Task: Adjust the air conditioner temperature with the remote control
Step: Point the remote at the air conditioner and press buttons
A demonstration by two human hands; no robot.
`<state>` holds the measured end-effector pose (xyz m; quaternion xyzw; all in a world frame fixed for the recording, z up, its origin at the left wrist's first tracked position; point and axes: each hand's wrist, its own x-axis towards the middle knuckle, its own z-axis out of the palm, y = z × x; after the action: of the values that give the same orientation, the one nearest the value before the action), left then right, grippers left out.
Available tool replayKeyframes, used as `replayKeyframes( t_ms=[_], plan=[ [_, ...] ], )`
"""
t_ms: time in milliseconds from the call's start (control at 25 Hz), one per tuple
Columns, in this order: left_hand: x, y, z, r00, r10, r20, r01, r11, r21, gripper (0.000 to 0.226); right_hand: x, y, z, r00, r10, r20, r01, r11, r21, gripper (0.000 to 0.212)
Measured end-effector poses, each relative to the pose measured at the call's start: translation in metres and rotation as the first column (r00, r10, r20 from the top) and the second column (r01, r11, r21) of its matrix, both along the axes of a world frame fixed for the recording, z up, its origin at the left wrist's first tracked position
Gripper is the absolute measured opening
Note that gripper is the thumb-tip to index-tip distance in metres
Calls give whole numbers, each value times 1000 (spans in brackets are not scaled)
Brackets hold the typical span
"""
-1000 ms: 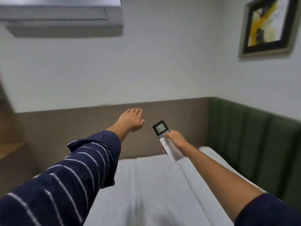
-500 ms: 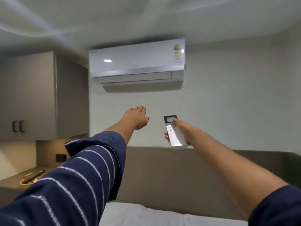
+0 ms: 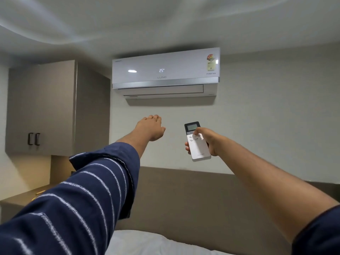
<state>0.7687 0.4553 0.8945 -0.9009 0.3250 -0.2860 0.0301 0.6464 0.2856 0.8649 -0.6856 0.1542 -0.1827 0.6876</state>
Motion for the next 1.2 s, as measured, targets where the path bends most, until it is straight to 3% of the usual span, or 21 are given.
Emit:
replayKeyframes(
  t_ms=[360,1200],
  plan=[
    [1,7,-7,1000,13,-12,-13,1000,6,64,-3,3,0,995,93,44,-92,995,-33,25],
    [-13,29,-4,999,43,11,-43,999,-6,63,-1,39,5,995,59,83,-57,998,-34,26]
  ],
)
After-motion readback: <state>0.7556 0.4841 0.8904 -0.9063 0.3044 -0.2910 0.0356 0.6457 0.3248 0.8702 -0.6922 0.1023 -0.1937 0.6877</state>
